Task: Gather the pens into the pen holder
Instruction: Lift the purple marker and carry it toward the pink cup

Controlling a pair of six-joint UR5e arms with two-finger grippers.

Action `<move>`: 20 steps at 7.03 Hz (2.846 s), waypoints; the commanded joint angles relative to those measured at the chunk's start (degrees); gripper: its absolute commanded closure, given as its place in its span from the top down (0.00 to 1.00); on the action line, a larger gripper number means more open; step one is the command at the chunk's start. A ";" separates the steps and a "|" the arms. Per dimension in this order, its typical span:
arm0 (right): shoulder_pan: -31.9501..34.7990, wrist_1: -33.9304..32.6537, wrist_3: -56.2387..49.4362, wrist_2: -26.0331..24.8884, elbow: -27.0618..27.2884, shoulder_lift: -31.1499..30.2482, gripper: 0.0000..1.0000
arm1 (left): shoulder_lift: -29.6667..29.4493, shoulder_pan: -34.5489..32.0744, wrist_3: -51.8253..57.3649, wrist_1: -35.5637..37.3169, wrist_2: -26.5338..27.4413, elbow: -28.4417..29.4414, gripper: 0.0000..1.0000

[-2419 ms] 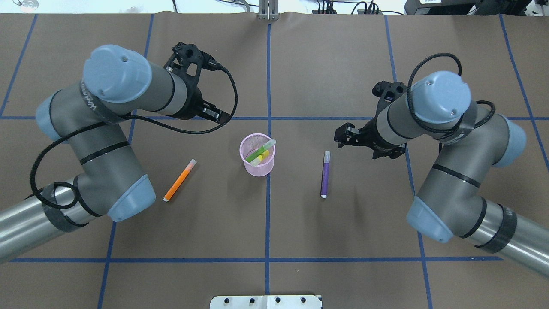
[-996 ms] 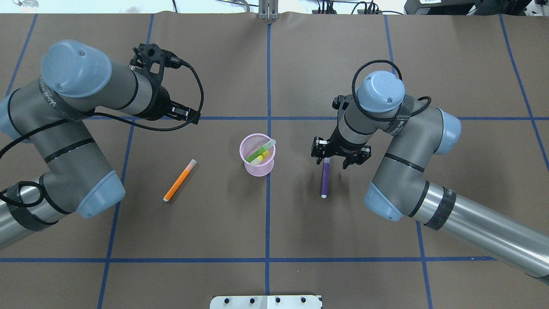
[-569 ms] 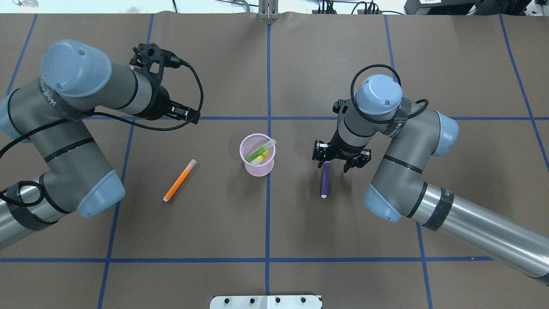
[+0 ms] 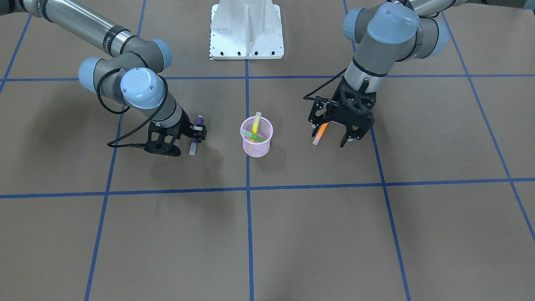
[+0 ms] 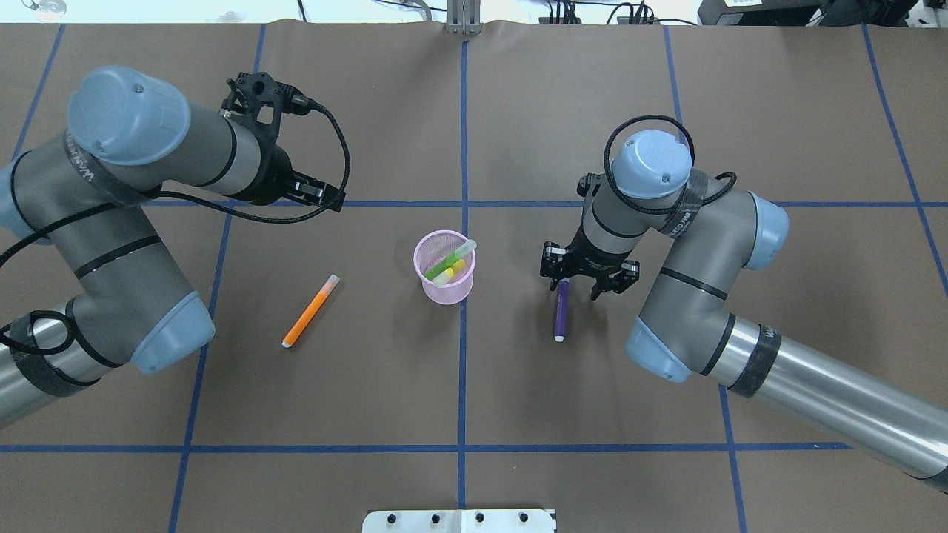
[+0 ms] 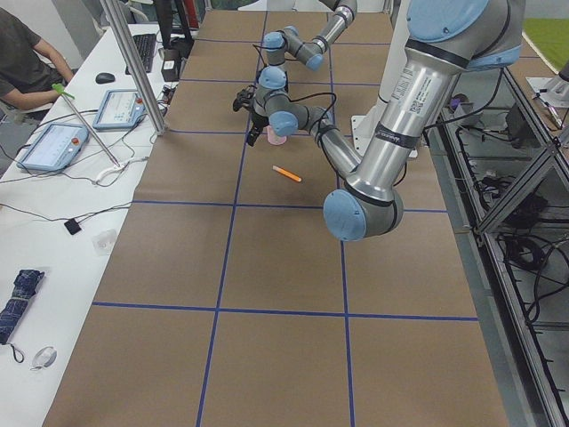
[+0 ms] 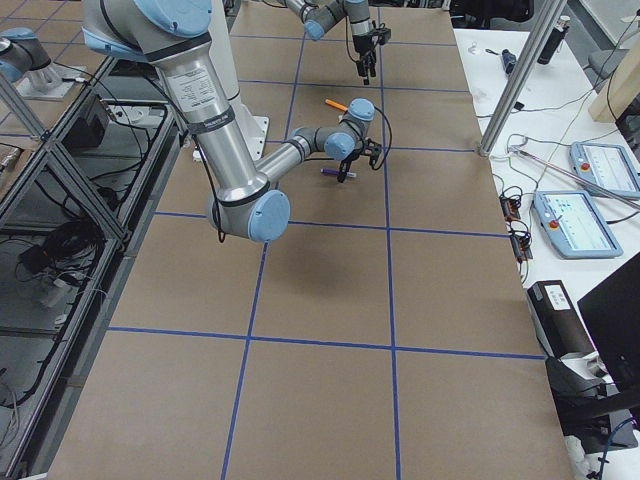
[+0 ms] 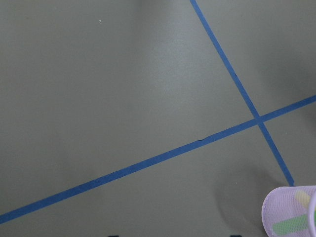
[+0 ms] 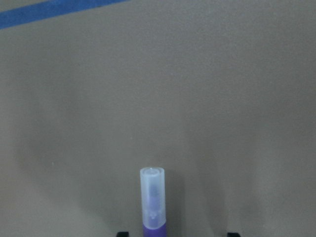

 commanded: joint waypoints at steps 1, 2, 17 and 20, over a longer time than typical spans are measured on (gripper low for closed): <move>-0.18 0.01 0.64 -0.01 -0.01 0.30 0.70 | 0.06 -0.09 0.00 -0.02 0.00 -0.02 0.80; -0.27 0.01 0.64 -0.01 -0.01 0.30 0.70 | 0.06 -0.09 0.00 -0.02 0.00 0.07 0.81; -7.74 -0.87 18.31 -33.75 16.96 3.99 0.00 | 0.06 -0.17 0.00 -0.11 0.00 -0.02 0.81; -9.49 -1.31 17.26 -41.66 12.40 8.46 0.00 | 0.06 -0.09 0.00 -0.11 0.00 -0.11 0.81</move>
